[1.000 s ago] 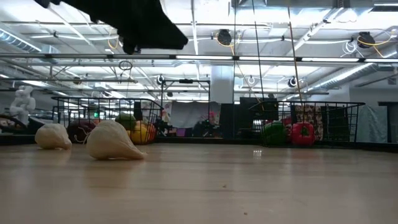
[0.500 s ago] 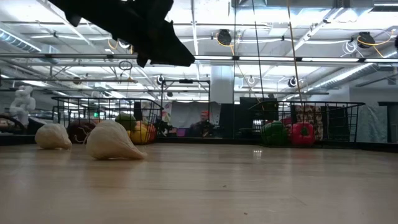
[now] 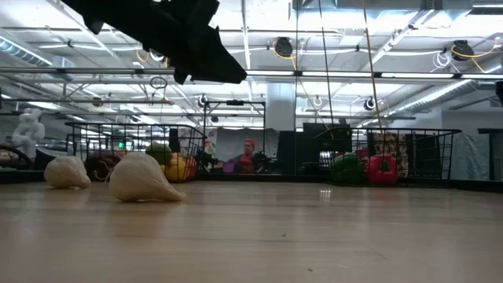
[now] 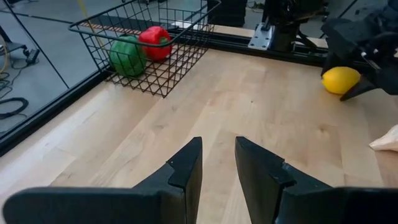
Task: Sort produce into baskets
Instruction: Put the yellow lemon in the left basket
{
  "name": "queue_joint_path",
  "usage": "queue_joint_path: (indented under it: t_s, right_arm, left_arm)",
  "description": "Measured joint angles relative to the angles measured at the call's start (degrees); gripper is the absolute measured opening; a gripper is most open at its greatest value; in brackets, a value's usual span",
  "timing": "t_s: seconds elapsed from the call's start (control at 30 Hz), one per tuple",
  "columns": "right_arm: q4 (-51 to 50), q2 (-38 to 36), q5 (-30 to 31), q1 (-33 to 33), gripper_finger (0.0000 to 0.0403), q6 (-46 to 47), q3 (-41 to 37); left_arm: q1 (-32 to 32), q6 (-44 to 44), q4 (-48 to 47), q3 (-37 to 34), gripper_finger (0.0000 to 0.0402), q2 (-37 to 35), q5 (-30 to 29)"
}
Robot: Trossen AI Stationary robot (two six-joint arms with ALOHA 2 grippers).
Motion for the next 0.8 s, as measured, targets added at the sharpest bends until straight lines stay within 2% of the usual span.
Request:
queue_joint_path:
  t_s: [0.4,0.63,0.8]
  right_arm:
    - [2.0,0.2,0.3,-0.2,0.0225,-3.7,0.0]
    - [0.3,-2.1,1.2,-3.4,0.0229,-11.1,1.6]
    - [-2.0,-4.6,10.3,-7.4,0.0231,-20.6,5.9]
  left_arm:
    - [-1.4,-0.5,0.0,0.0,0.0102,0.0,-0.1]
    - [-1.4,-1.5,0.0,0.0,0.0102,0.0,-0.2]
    - [-1.3,-1.6,0.0,0.0,0.0102,0.0,-0.2]
